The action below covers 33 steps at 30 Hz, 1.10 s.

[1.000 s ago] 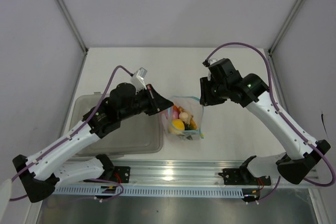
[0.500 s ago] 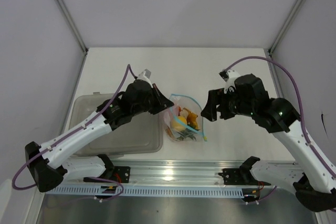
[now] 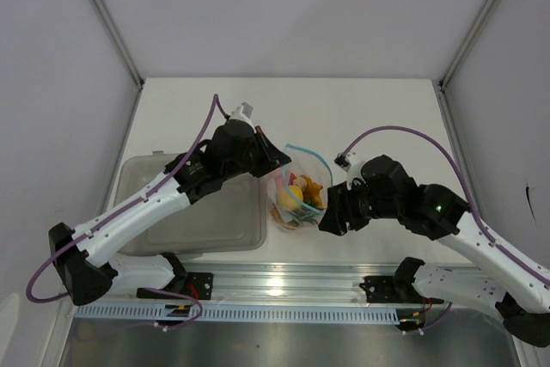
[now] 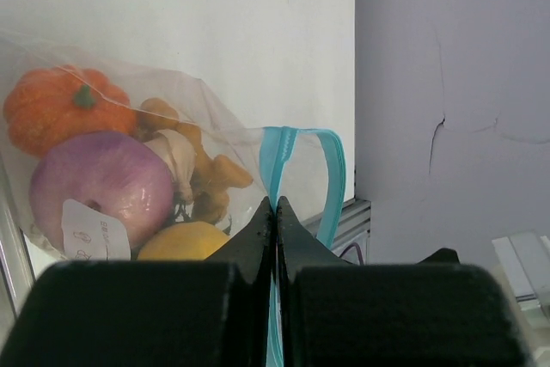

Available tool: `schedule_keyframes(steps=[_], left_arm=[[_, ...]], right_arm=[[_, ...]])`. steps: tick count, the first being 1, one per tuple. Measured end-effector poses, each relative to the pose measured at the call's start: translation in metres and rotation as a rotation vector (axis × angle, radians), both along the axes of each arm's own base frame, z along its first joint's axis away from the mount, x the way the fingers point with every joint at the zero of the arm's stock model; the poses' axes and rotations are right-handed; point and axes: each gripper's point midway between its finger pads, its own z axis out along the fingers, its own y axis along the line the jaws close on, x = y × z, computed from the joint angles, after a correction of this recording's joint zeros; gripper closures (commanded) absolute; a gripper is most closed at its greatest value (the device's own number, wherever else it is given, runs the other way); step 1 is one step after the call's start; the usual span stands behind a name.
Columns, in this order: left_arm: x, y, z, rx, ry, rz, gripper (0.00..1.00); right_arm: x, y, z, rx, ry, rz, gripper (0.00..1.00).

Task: Place the food in the zip-top bag and seal the zipper
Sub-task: Adjust the zipper food storage bag at the center of the board.

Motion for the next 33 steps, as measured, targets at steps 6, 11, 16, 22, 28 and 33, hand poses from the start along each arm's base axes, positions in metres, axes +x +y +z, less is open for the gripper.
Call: schedule_keyframes(steps=[6,11,16,22,28,33], left_arm=[[0.002,0.000,0.000,0.001,0.001,0.003,1.00],[0.002,-0.001,-0.001,0.002,0.002,-0.001,0.99],[0.002,-0.001,0.000,0.006,-0.010,-0.021,1.00],[0.000,-0.007,0.006,-0.002,-0.084,-0.115,0.99],[-0.015,0.002,-0.003,0.010,-0.130,-0.174,0.99],[-0.032,0.015,-0.015,-0.012,-0.135,-0.188,0.99]], right_arm=[[0.003,0.011,-0.015,-0.071,-0.031,-0.003,0.56],[0.018,0.011,-0.037,-0.182,-0.062,-0.060,0.57],[0.030,0.007,-0.046,-0.243,-0.098,-0.103,0.95],[0.050,-0.012,-0.041,-0.318,-0.166,-0.231,1.00],[0.076,-0.027,0.026,-0.254,-0.297,-0.364,1.00],[0.093,-0.038,0.049,-0.202,-0.337,-0.409,1.00]])
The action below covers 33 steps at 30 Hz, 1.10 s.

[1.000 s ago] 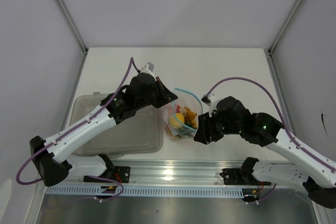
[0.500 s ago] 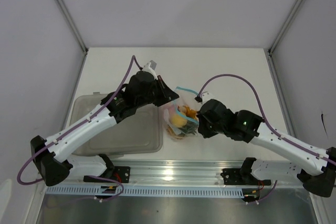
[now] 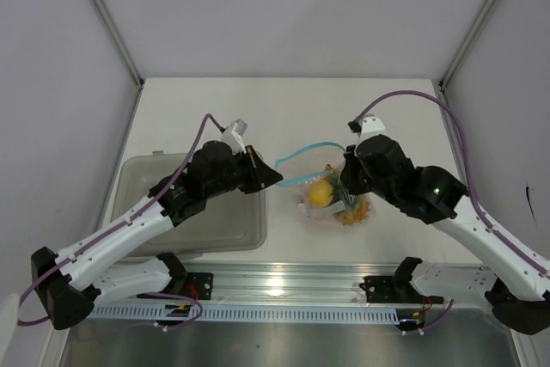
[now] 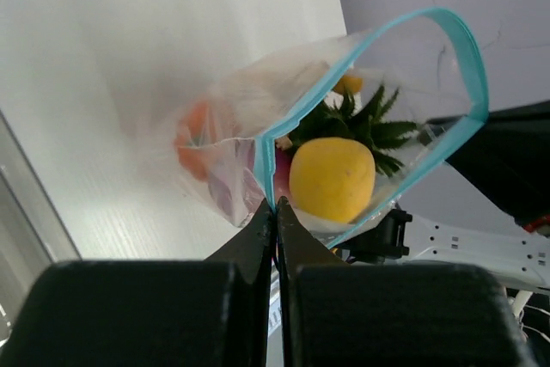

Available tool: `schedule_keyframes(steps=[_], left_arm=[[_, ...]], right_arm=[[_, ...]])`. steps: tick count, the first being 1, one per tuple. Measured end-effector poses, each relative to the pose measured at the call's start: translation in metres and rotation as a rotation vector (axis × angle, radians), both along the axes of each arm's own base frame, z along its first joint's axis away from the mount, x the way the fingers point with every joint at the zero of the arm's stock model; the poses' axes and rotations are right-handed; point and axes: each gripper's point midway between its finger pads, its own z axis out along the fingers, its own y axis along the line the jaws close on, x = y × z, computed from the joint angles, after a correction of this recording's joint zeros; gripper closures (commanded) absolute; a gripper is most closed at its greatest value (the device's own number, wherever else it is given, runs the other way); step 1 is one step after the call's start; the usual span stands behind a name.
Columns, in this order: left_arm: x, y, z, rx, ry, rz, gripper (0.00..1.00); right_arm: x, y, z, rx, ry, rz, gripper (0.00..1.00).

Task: Place the food in the zip-top bag and seal the zipper
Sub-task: Adjust the zipper food storage bag at the center of the board.

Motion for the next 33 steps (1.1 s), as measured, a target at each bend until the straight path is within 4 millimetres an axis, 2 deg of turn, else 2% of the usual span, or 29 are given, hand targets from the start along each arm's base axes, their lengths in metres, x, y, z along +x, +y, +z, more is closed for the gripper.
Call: schedule_keyframes(steps=[2,6,8,11,13,14,15,16,19,20,21,22,23,26,30,33], left_arm=[[-0.004,0.005,-0.008,0.001,0.002,0.004,0.99],[-0.005,0.011,-0.027,0.044,0.025,0.017,0.99],[-0.005,0.011,-0.030,0.058,0.026,0.015,0.99],[-0.004,0.014,-0.034,0.080,0.024,0.019,0.99],[-0.003,0.014,-0.034,0.084,0.019,0.025,0.99],[-0.002,0.015,-0.033,0.086,0.017,0.028,1.00],[-0.002,0.015,-0.033,0.088,0.017,0.030,0.99],[-0.001,0.016,-0.033,0.091,0.018,0.032,1.00],[0.002,0.017,-0.034,0.108,0.023,0.050,0.99],[0.003,0.017,-0.034,0.113,0.025,0.056,0.99],[0.004,0.017,-0.033,0.116,0.026,0.061,0.99],[0.005,0.018,-0.033,0.119,0.028,0.064,0.99],[0.006,0.018,-0.034,0.123,0.029,0.069,0.99],[0.006,0.020,-0.035,0.129,0.033,0.076,0.99],[0.006,0.019,-0.035,0.129,0.034,0.077,0.99],[0.007,0.018,-0.034,0.129,0.034,0.075,0.99]], right_arm=[[0.006,0.002,-0.014,-0.006,0.018,0.005,1.00],[0.009,0.001,-0.072,-0.085,0.120,0.016,1.00],[0.010,0.001,-0.088,-0.105,0.151,0.025,1.00],[0.017,0.004,-0.082,-0.073,0.124,0.031,0.94],[0.023,0.005,-0.076,-0.045,0.100,0.030,0.81],[0.026,0.006,-0.073,-0.030,0.090,0.029,0.68],[0.029,0.005,-0.070,-0.019,0.079,0.021,0.64],[0.032,0.004,-0.067,-0.012,0.066,0.017,0.56],[0.037,0.001,-0.061,0.007,0.046,0.008,0.47],[0.037,0.000,-0.060,0.011,0.046,0.005,0.40],[0.037,-0.001,-0.060,0.011,0.049,0.004,0.37],[0.036,-0.002,-0.060,0.013,0.051,0.005,0.26],[0.034,-0.002,-0.060,0.019,0.056,0.004,0.22],[0.027,-0.005,-0.050,0.049,0.038,0.010,0.14],[0.015,-0.009,-0.027,0.130,-0.026,0.035,0.12],[0.010,-0.007,-0.028,0.171,-0.055,0.060,0.12]])
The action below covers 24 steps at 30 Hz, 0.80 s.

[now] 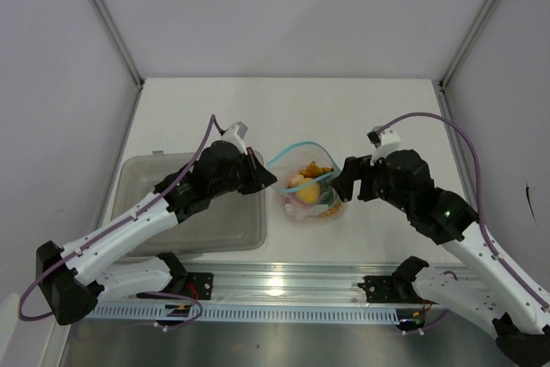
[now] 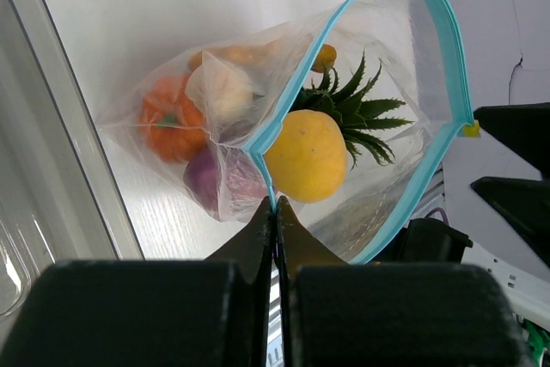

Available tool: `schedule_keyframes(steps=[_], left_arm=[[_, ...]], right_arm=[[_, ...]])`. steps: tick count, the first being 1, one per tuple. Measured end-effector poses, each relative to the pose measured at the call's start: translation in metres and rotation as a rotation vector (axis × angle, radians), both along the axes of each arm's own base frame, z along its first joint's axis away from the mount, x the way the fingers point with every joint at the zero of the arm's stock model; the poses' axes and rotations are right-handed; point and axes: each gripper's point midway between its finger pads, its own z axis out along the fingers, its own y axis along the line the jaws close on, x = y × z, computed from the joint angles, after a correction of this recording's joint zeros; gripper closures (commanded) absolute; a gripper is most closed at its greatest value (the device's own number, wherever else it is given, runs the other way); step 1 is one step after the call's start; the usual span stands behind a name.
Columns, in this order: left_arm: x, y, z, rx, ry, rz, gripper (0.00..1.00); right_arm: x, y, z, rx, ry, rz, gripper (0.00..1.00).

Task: Place the food in the zip-top bag and seal the zipper
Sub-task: Adjust the zipper food storage bag at the center of the board, then zip the zipper food storage bag at the center of the board.

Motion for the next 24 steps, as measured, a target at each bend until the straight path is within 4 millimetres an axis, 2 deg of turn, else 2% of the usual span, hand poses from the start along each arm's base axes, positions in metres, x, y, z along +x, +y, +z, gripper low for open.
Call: schedule_keyframes(steps=[6,9,10,14,18,22,24], left_arm=[[0.001,-0.002,0.002,-0.002,0.001,-0.004,0.99],[0.001,-0.003,0.002,-0.003,0.002,-0.006,0.99],[0.001,-0.003,0.002,-0.004,0.004,-0.010,1.00],[-0.002,-0.005,0.002,-0.010,0.011,-0.024,0.99],[-0.003,-0.007,0.001,-0.011,0.019,-0.035,0.99],[-0.004,-0.008,-0.001,-0.011,0.026,-0.042,0.99],[-0.004,-0.009,-0.002,-0.010,0.028,-0.044,1.00]], right_arm=[[-0.007,0.005,-0.036,0.000,0.021,0.051,0.19],[-0.007,0.006,-0.051,-0.009,0.026,0.061,0.26],[-0.007,0.006,-0.053,-0.005,0.017,0.062,0.32],[-0.005,0.004,-0.052,0.025,-0.052,0.063,0.41],[-0.002,0.001,-0.041,0.052,-0.142,0.055,0.47],[0.007,0.006,-0.032,0.062,-0.188,0.056,0.50],[0.012,0.009,-0.034,0.052,-0.195,0.061,0.55]])
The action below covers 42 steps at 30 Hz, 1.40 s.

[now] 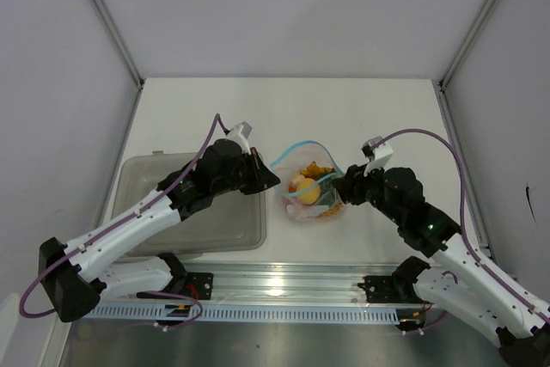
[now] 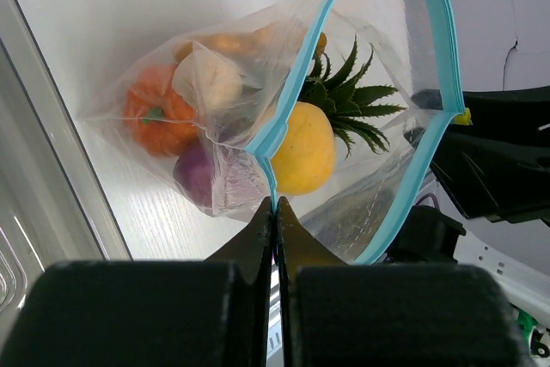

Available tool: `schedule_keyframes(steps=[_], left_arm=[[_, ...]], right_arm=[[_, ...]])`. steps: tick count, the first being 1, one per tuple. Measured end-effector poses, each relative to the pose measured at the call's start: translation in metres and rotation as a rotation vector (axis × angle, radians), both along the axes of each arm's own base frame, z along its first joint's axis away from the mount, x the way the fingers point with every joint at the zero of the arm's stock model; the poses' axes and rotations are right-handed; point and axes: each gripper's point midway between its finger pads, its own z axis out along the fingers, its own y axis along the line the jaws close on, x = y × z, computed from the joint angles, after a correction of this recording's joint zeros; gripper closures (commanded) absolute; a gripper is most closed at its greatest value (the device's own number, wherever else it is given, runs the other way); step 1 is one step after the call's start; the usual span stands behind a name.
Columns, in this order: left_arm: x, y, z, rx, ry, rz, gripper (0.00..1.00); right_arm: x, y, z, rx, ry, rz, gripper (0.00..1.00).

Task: Place the food in the zip-top bag and seal the zipper
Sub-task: Zip the zipper food storage bag at the center of the board.

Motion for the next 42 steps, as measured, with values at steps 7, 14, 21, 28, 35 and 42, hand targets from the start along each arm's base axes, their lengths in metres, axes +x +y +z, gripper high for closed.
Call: schedule_keyframes(steps=[7,14,21,28,35,42], left_arm=[[-0.001,-0.002,-0.002,-0.001,0.009,-0.012,1.00],[-0.002,-0.002,-0.001,0.002,0.003,-0.027,0.99],[0.001,0.001,0.001,0.062,-0.099,-0.109,0.40],[-0.004,0.011,0.053,0.072,-0.413,-0.236,0.09],[-0.043,-0.004,0.156,-0.068,-0.861,-0.528,0.04],[-0.066,-0.041,0.156,-0.104,-1.029,-0.922,0.01]], right_arm=[[0.008,0.003,-0.015,-0.023,-0.020,0.004,0.79],[0.006,0.002,-0.006,0.001,-0.068,0.011,1.00],[-0.001,0.014,0.008,0.002,-0.051,0.095,1.00],[-0.014,0.038,0.006,-0.017,0.040,0.250,1.00],[-0.037,0.051,0.009,-0.023,0.111,0.382,1.00],[-0.054,0.052,0.027,-0.020,0.125,0.454,1.00]])
